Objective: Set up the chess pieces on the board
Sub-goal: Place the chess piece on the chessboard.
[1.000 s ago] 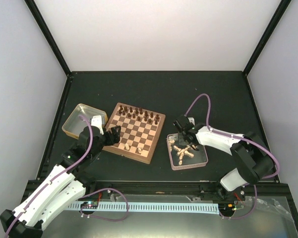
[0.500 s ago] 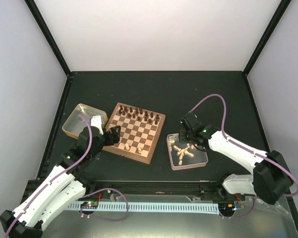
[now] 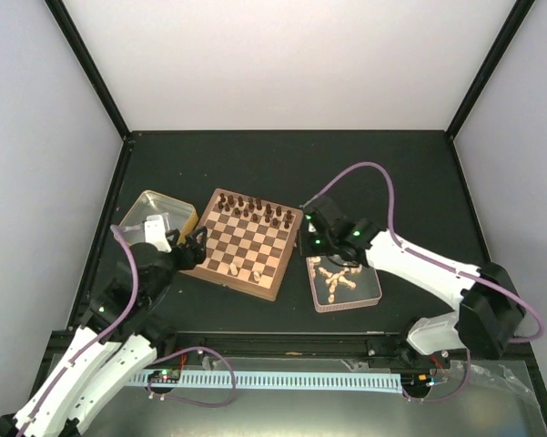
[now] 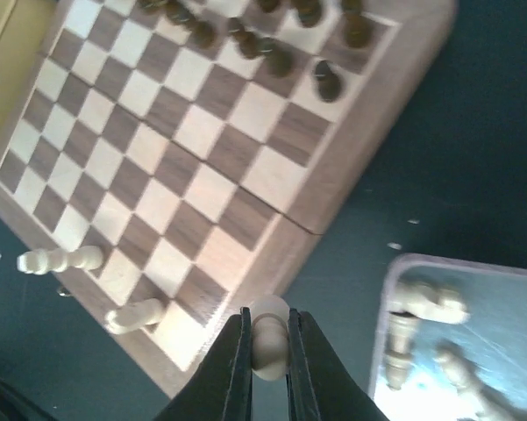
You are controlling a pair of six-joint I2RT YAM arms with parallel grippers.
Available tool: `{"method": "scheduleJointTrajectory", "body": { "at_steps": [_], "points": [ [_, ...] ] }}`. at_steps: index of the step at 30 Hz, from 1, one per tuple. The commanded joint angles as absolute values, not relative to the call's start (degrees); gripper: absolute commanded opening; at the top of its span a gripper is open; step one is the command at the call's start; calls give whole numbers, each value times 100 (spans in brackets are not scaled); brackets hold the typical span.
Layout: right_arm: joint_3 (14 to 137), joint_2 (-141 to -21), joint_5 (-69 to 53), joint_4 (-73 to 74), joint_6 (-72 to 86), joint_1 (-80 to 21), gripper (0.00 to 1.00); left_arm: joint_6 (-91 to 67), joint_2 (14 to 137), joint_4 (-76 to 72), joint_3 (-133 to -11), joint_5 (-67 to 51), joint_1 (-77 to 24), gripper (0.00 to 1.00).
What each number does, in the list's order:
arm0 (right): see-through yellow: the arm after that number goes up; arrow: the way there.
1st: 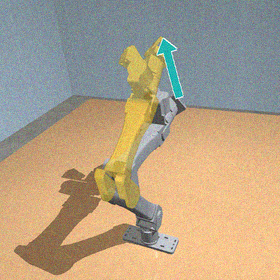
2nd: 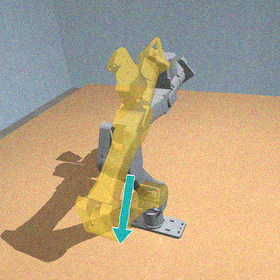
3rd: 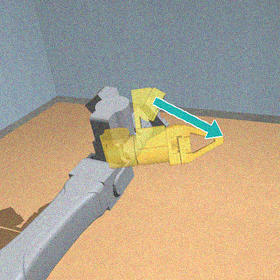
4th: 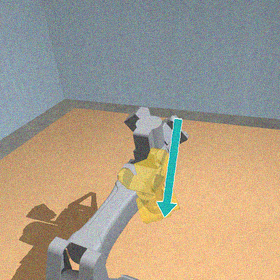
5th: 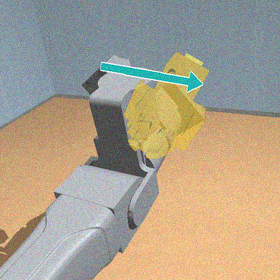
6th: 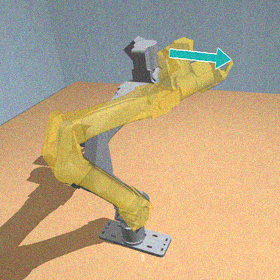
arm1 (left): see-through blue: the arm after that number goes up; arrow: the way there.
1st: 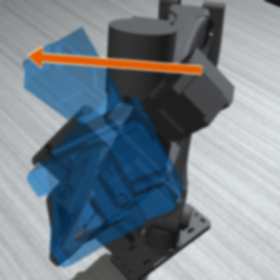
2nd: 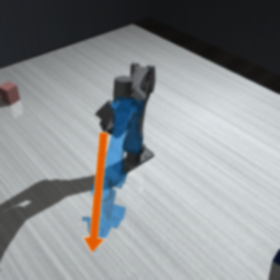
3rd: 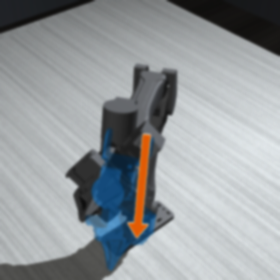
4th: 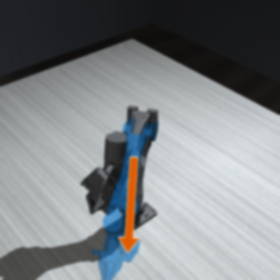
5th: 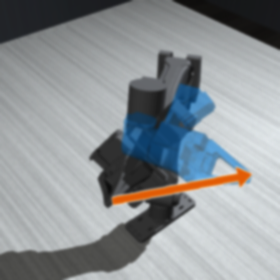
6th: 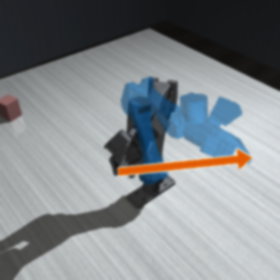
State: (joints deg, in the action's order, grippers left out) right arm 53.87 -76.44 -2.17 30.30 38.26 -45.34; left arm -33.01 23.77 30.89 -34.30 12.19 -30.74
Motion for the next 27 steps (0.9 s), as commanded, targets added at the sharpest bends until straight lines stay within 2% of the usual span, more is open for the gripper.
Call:
{"method": "scheduleJointTrajectory", "body": {
  "at_steps": [1, 6, 16, 27],
  "points": [
    [6086, -8304, 221, 3346, 3894, -5086, 3, -3050, 2084, 3447, -3682, 1451, -3034, 85],
    [6678, -9115, 479, 3794, 4018, -5562, 3, -2942, 1949, 3595, -3682, 1549, -3037, 85],
    [7573, -10330, 128, 4436, 3910, -5864, 4, -2875, 1891, 3653, -3623, 1582, -3029, 86],
    [8114, -10955, 96, 4887, 3842, -5959, 6, -2893, 1880, 3660, -3575, 1582, -3035, 86]
  ]
}}
